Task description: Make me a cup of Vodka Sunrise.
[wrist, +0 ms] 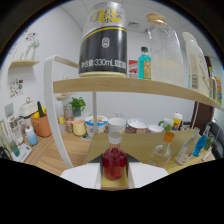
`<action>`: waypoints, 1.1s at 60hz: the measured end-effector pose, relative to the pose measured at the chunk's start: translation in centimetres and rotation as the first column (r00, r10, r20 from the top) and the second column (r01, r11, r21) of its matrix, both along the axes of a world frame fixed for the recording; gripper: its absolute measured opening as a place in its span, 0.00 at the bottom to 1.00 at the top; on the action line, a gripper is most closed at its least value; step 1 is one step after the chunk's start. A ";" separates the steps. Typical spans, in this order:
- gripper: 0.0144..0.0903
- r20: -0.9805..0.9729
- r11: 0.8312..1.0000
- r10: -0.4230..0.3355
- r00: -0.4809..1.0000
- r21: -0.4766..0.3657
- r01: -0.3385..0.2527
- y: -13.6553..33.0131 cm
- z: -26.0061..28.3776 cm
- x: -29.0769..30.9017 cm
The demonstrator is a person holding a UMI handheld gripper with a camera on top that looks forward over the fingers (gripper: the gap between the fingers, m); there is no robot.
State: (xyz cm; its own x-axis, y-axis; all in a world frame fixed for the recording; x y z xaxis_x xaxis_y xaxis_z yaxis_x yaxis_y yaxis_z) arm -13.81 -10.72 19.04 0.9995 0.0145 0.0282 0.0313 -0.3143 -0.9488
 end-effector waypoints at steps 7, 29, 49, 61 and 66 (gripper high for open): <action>0.27 0.004 0.999 0.036 0.999 0.004 -0.036 -0.3 0.1 -0.3; 0.26 -0.032 0.993 0.084 0.996 0.085 -0.081 -6.7 3.3 2.0; 0.27 -0.228 1.000 -0.001 0.974 -0.016 -0.003 -11.7 -2.4 8.5; 0.26 -0.604 0.997 -0.066 0.794 -0.075 0.026 -11.9 -3.6 9.1; 0.26 -0.764 0.996 -0.085 0.640 -0.087 0.028 -11.5 -3.2 8.8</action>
State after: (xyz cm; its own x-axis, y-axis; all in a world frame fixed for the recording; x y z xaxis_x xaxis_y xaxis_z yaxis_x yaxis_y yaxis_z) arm -4.96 -22.24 15.89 0.6617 -0.0694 -0.7465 -0.7174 -0.3481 -0.6035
